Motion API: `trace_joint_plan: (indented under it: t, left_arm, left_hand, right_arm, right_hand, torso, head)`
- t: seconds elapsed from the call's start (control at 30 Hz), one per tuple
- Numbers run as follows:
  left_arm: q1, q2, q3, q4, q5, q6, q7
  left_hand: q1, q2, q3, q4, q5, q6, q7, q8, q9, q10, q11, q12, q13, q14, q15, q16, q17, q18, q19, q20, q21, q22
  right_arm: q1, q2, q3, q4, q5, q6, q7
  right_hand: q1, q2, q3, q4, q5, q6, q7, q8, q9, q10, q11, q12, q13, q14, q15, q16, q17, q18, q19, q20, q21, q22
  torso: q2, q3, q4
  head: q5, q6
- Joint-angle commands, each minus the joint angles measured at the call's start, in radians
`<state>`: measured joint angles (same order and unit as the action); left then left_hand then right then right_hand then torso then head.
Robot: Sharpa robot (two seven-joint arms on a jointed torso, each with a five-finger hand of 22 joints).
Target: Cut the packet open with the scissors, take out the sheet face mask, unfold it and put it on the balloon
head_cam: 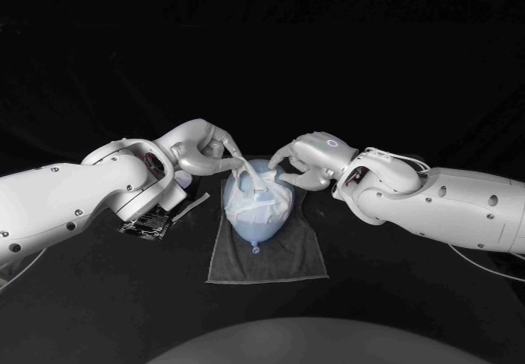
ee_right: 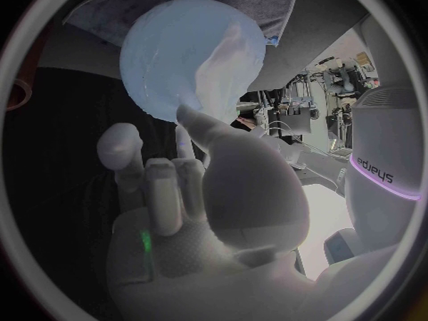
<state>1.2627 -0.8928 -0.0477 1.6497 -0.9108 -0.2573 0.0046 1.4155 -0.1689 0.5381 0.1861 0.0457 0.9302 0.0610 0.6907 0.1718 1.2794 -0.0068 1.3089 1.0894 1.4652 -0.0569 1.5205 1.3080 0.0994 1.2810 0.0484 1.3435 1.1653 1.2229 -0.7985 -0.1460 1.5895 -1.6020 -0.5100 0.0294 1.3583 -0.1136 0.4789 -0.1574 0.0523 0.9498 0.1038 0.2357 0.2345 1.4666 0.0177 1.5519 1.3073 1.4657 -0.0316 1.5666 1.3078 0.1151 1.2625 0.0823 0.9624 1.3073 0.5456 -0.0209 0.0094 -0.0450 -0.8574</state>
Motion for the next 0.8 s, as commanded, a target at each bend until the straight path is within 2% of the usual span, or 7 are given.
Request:
trace_joint_plan:
  t: [0.03, 0.3, 0.43, 0.5, 0.57, 0.67, 0.8]
  left_arm:
    - [0.002, 0.002, 0.001, 0.001, 0.002, 0.015, -0.001]
    - [0.002, 0.002, 0.001, 0.001, 0.002, 0.020, -0.003]
    - [0.002, 0.003, 0.001, 0.001, 0.002, 0.023, -0.005]
    - [0.002, 0.002, 0.001, 0.001, 0.002, 0.024, -0.005]
    - [0.002, 0.002, 0.001, 0.002, 0.002, 0.025, -0.006]
    - [0.002, 0.001, 0.001, 0.002, 0.002, 0.026, -0.008]
    - [0.002, 0.001, 0.001, 0.002, 0.002, 0.027, -0.009]
  left_hand:
    - [0.001, -0.003, 0.002, -0.003, 0.003, 0.003, -0.003, 0.004, 0.100, 0.005, -0.003, 0.007, 0.002, 0.061, -0.007, 0.005, 0.126, -0.006, 0.009, 0.000, 0.006, 0.001]
    - [0.001, -0.003, 0.002, -0.003, 0.003, 0.003, -0.003, 0.004, 0.100, 0.005, -0.003, 0.007, 0.002, 0.061, -0.007, 0.005, 0.126, -0.006, 0.009, 0.000, 0.006, 0.001]
    - [0.001, -0.003, 0.002, -0.003, 0.003, 0.003, -0.003, 0.004, 0.100, 0.005, -0.003, 0.007, 0.002, 0.061, -0.007, 0.005, 0.126, -0.006, 0.009, 0.000, 0.006, 0.001]
    - [0.001, -0.003, 0.002, -0.003, 0.003, 0.003, -0.003, 0.004, 0.100, 0.005, -0.003, 0.007, 0.002, 0.061, -0.007, 0.005, 0.126, -0.006, 0.009, 0.000, 0.006, 0.001]
    - [0.001, -0.003, 0.003, -0.003, 0.003, 0.003, -0.002, 0.004, 0.100, 0.006, -0.003, 0.007, 0.003, 0.061, -0.007, 0.005, 0.126, -0.006, 0.010, 0.000, 0.006, 0.002]
    - [0.001, -0.003, 0.003, -0.003, 0.003, 0.003, -0.002, 0.004, 0.100, 0.006, -0.003, 0.007, 0.003, 0.061, -0.007, 0.005, 0.126, -0.006, 0.010, 0.000, 0.006, 0.002]
    - [0.001, -0.003, 0.003, -0.003, 0.003, 0.003, -0.002, 0.004, 0.100, 0.004, -0.003, 0.006, 0.000, 0.061, -0.007, 0.005, 0.125, -0.006, 0.010, -0.001, 0.006, 0.002]
  right_arm:
    - [0.000, 0.008, 0.000, -0.005, -0.034, 0.027, 0.013]
    - [0.000, 0.025, 0.000, -0.008, -0.038, 0.026, 0.019]
    - [0.000, 0.029, 0.000, -0.015, -0.038, 0.031, 0.019]
    - [0.000, 0.030, 0.000, -0.017, -0.038, 0.032, 0.020]
    - [0.000, 0.032, 0.000, -0.019, -0.036, 0.032, 0.022]
    - [0.000, 0.033, 0.000, -0.020, -0.036, 0.033, 0.026]
    - [0.000, 0.034, 0.000, -0.020, -0.041, 0.036, 0.027]
  right_hand:
    - [0.003, -0.008, 0.000, -0.007, -0.004, -0.001, -0.006, -0.005, -0.001, 0.091, -0.008, 0.003, 0.248, 0.103, -0.009, 0.003, 0.259, 0.006, 0.001, -0.008, 0.002, 0.104]
    - [0.001, -0.005, 0.002, -0.006, -0.004, 0.004, -0.006, -0.004, 0.000, 0.094, -0.009, 0.006, 0.251, 0.105, -0.010, 0.004, 0.263, 0.005, 0.004, -0.010, 0.007, 0.106]
    - [-0.015, 0.006, 0.000, 0.005, -0.004, 0.032, -0.003, 0.004, 0.003, 0.095, -0.007, 0.007, 0.251, 0.105, -0.010, 0.004, 0.263, 0.004, 0.005, -0.012, 0.009, 0.106]
    - [-0.028, 0.019, -0.003, 0.019, -0.004, 0.062, -0.001, 0.016, 0.008, 0.095, 0.004, 0.007, 0.252, 0.105, -0.004, 0.004, 0.263, 0.002, 0.005, -0.010, 0.010, 0.106]
    - [-0.041, 0.039, -0.006, 0.038, -0.004, 0.094, -0.002, 0.029, 0.014, 0.096, 0.009, 0.009, 0.253, 0.105, 0.003, 0.004, 0.263, 0.000, 0.007, -0.005, 0.012, 0.106]
    - [-0.058, 0.067, -0.017, 0.068, -0.004, 0.129, -0.012, 0.049, 0.025, 0.098, 0.004, 0.011, 0.256, 0.105, 0.002, 0.004, 0.263, 0.000, 0.010, -0.003, 0.017, 0.107]
    - [-0.061, 0.078, -0.037, 0.088, -0.004, 0.142, -0.027, 0.070, 0.039, 0.100, -0.008, 0.013, 0.258, 0.105, -0.007, 0.004, 0.263, 0.002, 0.011, -0.006, 0.018, 0.107]
  torso:
    - [0.000, 0.0002, 0.0005]
    - [0.000, 0.0000, 0.0005]
    - [0.000, 0.0000, -0.0004]
    - [0.000, 0.0000, -0.0002]
    - [0.000, 0.0005, 0.0001]
    - [-0.001, 0.0009, 0.0000]
    - [-0.001, 0.0003, -0.0004]
  head:
    - [0.000, 0.001]
    - [0.000, -0.001]
    - [0.001, -0.002]
    - [0.001, -0.002]
    - [0.003, -0.003]
    - [0.003, -0.003]
    - [0.004, -0.004]
